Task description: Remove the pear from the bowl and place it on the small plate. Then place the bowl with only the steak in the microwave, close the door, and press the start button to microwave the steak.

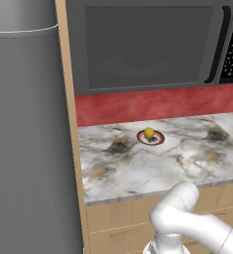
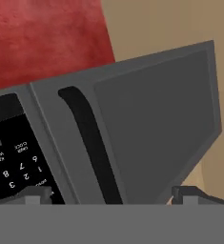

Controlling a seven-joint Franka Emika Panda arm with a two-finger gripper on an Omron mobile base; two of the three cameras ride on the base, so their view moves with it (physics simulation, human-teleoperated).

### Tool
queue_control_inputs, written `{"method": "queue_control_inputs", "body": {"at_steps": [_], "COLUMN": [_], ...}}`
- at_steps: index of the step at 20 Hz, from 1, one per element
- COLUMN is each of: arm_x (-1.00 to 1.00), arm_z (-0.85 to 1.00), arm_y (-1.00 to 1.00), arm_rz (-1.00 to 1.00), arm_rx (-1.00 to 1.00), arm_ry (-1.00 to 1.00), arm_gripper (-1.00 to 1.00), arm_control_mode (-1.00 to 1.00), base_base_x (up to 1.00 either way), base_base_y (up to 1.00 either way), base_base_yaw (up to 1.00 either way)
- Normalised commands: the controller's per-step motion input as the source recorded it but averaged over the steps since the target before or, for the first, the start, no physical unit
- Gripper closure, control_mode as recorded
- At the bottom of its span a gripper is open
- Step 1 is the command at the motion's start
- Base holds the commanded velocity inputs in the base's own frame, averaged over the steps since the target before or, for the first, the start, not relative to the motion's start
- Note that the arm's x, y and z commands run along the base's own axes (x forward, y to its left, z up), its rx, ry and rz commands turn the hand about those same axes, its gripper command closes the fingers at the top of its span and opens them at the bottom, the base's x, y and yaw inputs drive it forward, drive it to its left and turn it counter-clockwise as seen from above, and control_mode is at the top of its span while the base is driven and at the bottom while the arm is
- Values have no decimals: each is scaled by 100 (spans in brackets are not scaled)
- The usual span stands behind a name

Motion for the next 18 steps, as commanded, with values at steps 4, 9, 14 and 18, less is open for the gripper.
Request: {"method": "queue_control_inputs", "body": {"at_steps": [4,9,14,18], "arm_x": [-42,-56,-31,4], "arm_z": [0,0,0,0], "arm_y": [0,8,15,28], "arm_rz": [1,0,0,-6], "arm_rx": [11,23,29,36], "arm_ry": [18,33,44,56], "arm_gripper": [-100,-100,-100,-100], "arm_control_mode": [-100,-100,-100,-100], "base_base_x": [0,0,0,0], "base_base_y": [0,0,0,0], "base_base_yaw": [0,0,0,0]}}
